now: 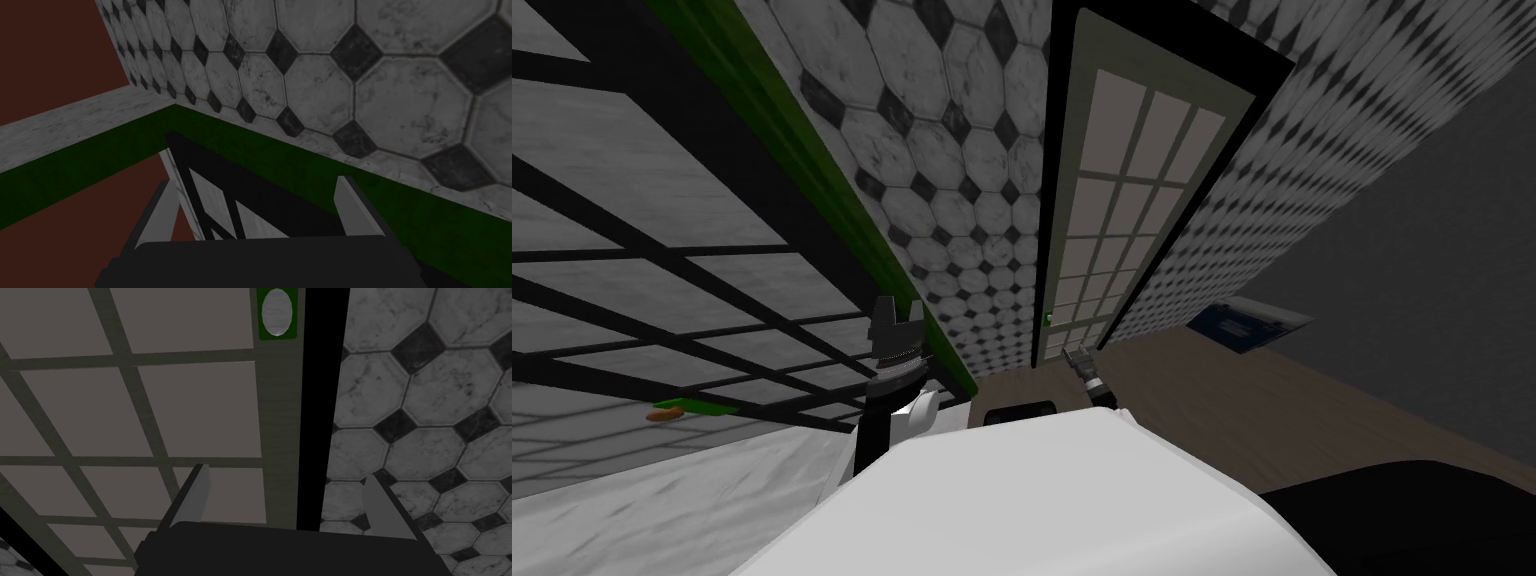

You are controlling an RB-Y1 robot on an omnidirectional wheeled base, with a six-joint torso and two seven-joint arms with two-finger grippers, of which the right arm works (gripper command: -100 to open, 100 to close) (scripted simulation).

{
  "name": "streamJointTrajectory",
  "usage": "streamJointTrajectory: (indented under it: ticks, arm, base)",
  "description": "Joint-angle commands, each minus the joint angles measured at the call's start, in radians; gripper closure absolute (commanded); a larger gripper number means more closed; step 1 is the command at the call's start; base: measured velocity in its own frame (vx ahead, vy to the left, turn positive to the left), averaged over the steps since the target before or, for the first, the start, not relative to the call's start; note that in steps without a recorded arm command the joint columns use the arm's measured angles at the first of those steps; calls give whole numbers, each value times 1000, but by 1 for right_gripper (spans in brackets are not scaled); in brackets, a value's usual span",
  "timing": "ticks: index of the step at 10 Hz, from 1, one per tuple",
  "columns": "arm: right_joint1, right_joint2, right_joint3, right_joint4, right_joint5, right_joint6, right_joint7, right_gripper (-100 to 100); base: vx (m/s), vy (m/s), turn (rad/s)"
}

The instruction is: Pull the door open

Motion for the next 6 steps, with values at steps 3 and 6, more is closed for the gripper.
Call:
streamJointTrajectory:
  ticks: [3,6]
  arm:
    - [-14,8,-16,65,26,-27,47,-100]
    - [-25,18,-30,120,49,-51,88,-100]
  base:
    - [113,33,-26]
    - [154,6,-40]
